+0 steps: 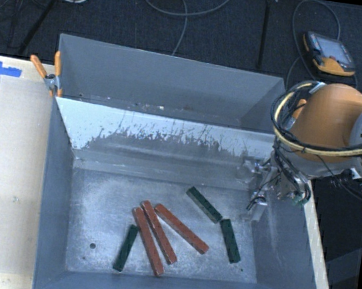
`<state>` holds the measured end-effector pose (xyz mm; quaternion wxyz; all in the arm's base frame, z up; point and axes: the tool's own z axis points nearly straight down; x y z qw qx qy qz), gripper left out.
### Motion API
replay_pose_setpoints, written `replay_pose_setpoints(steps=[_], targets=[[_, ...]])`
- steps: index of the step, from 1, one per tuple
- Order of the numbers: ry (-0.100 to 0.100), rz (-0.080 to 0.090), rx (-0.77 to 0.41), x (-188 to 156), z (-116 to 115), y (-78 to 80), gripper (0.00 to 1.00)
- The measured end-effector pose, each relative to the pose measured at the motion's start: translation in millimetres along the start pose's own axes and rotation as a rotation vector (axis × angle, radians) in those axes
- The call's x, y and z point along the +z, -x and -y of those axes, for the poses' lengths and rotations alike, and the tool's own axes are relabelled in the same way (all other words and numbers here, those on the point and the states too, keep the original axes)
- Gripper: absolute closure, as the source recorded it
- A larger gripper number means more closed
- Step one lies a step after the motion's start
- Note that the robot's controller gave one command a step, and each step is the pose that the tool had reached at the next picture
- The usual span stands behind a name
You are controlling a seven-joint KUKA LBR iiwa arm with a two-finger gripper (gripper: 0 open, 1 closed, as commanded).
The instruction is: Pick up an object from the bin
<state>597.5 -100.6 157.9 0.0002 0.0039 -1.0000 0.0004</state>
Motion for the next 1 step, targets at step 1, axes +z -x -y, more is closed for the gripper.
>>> replay_pose_setpoints(steps=[1], targets=[[0.003, -0.004, 0.118, 49.4, -37.4, 12.2, 0.0]])
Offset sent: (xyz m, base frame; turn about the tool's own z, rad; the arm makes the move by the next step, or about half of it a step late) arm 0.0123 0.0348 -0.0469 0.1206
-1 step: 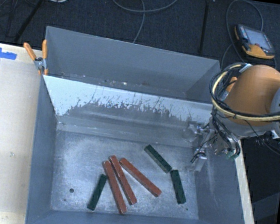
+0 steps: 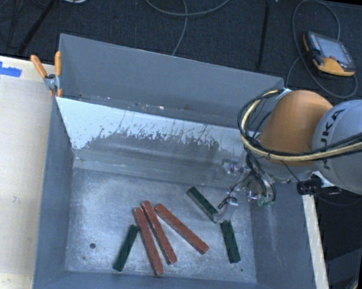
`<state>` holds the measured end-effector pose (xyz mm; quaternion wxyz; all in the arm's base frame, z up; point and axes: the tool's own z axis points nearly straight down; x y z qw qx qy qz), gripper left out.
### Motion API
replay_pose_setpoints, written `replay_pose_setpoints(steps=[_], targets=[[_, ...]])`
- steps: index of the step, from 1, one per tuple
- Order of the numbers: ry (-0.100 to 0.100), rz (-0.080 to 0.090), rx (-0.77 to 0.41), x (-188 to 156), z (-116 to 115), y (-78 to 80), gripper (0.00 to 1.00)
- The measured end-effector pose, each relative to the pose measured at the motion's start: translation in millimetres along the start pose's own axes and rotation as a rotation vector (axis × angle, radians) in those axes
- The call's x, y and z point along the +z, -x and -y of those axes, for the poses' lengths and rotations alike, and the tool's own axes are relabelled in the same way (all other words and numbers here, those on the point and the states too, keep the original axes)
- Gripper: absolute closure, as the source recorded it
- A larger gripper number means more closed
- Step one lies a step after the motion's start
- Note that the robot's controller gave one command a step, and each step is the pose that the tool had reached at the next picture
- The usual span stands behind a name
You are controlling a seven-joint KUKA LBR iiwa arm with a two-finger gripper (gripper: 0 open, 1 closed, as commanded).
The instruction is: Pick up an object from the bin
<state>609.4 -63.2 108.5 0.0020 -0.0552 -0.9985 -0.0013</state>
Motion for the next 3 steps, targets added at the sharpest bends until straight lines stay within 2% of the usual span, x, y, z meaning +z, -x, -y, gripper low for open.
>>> replay_pose_setpoints(steps=[1, 2, 3], targets=[[-0.002, 0.003, 0.278, 1.2, -5.4, -5.7, 0.0], [-0.001, 0.005, 0.439, 0.7, -9.0, 4.1, 0.0], [-0.002, 0.0, 0.718, 40.3, -14.9, -16.4, 0.0]])
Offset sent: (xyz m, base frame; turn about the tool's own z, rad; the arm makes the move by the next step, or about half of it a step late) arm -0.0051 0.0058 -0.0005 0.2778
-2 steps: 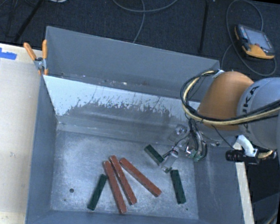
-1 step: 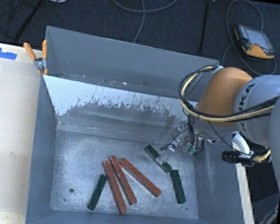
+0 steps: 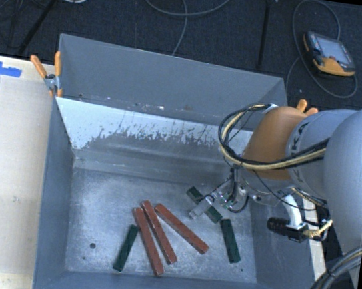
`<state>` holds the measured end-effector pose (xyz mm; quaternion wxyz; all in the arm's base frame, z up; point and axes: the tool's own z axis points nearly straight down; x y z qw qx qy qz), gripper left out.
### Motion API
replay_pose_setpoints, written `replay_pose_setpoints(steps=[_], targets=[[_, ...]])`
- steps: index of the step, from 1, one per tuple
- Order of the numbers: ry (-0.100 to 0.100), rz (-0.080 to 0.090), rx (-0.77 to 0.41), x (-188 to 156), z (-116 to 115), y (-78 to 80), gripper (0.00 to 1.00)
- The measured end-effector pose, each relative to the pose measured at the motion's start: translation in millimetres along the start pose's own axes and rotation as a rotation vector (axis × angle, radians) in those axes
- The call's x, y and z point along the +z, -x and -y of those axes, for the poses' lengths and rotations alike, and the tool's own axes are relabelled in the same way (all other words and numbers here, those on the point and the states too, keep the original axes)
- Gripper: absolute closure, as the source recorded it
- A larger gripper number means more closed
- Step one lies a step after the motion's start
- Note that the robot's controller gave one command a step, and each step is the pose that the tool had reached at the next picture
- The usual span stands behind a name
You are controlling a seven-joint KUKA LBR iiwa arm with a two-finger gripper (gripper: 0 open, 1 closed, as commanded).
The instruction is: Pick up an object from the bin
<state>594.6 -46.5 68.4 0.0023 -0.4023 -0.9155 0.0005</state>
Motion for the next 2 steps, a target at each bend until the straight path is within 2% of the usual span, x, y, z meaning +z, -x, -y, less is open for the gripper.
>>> replay_pose_setpoints(steps=[1, 2], targets=[[0.001, 0.004, -0.004, 0.0, -0.3, 0.0, 0.0], [0.002, 0.005, -0.006, -1.0, -0.7, 0.4, 1.0]])
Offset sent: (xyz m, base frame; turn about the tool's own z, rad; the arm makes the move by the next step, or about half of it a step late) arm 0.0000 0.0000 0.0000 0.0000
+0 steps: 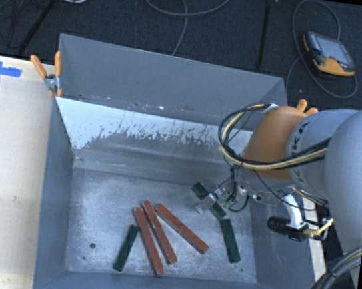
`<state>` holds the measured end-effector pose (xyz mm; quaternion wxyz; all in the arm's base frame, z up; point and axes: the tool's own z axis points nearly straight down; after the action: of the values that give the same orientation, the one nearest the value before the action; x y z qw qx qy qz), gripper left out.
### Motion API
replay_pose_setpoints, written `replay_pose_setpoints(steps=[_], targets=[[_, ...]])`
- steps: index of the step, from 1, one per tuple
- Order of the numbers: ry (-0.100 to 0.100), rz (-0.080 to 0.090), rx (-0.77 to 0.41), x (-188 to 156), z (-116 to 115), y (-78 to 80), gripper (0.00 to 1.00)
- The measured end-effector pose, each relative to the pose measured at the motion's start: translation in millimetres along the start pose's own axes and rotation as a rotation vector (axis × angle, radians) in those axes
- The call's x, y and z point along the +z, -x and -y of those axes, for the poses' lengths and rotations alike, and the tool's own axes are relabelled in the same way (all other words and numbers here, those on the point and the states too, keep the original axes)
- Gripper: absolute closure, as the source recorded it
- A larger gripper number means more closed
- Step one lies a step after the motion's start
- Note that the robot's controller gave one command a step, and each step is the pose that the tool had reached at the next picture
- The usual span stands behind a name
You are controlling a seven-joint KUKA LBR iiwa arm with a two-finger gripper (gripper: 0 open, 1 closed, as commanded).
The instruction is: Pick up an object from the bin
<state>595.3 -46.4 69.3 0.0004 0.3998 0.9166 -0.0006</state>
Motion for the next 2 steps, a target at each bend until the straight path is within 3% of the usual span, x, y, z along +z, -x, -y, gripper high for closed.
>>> replay_pose_setpoints(steps=[2], targets=[[0.0, -0.001, -0.007, -31.1, -0.1, 0.5, 1.0]])
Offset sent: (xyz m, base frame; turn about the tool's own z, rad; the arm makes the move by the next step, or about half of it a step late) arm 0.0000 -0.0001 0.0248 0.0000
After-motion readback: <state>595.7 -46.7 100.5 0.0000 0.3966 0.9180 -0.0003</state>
